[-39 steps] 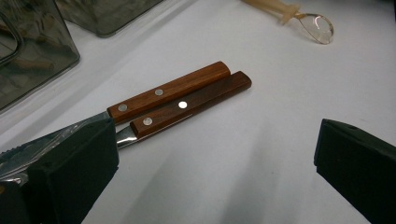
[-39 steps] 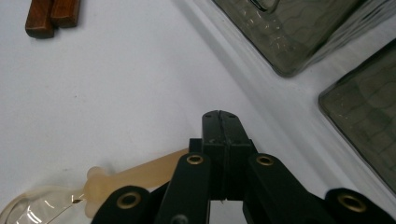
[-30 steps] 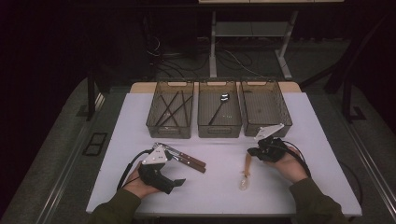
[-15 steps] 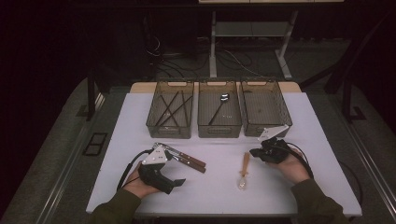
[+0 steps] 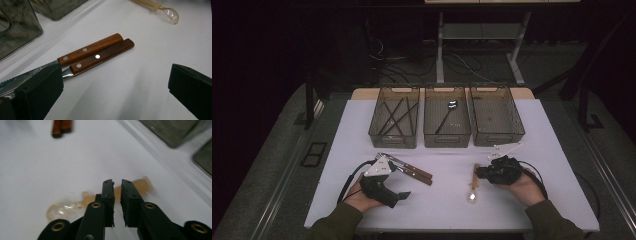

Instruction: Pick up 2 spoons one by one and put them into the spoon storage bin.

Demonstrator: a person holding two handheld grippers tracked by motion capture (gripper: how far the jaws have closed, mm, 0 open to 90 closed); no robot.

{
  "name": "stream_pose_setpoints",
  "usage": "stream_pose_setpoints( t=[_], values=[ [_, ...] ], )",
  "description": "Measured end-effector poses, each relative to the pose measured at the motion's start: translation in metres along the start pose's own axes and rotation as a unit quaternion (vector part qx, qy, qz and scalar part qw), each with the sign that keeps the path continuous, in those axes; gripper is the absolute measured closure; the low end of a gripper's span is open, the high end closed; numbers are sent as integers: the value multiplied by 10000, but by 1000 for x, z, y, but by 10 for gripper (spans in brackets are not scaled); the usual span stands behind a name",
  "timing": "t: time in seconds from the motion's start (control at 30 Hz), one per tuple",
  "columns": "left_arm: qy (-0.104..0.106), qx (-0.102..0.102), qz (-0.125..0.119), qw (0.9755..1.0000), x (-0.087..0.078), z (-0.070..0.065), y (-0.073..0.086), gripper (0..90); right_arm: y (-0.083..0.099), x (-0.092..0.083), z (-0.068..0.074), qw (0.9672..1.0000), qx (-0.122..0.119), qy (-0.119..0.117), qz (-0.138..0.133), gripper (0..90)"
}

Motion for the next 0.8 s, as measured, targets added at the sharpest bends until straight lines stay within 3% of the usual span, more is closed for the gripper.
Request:
stream_pose_setpoints(
  t=[0.17,0.33,0.5,0.57,0.63,0.8],
  values=[
    [1,-4,4,10000,0,0,0,0,-5,6,26,9987,-120,-486,-8,896],
    [1,3,8,10000,0,0,0,0,-2,23,49,9964,-276,-735,306,897],
    [6,0,8,10000,0,0,0,0,3,33,55,9939,-586,-712,598,898],
    [6,-8,1,10000,0,0,0,0,4,32,57,9942,-486,-753,595,898],
    [5,-8,6,10000,0,0,0,0,4,31,55,9937,-608,-693,643,898],
    [6,-4,12,10000,0,0,0,0,8,26,55,9936,-619,-652,687,898]
  ],
)
Point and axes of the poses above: each handheld gripper's, and its own axes: x roughly forward along the jaws, y roughly out of its underside, z roughly to its left, the point moved 2 cm from there along x, roughly forward along the jaws, and after that the axes turned 10 degrees about -z, right-handed, at the moved point
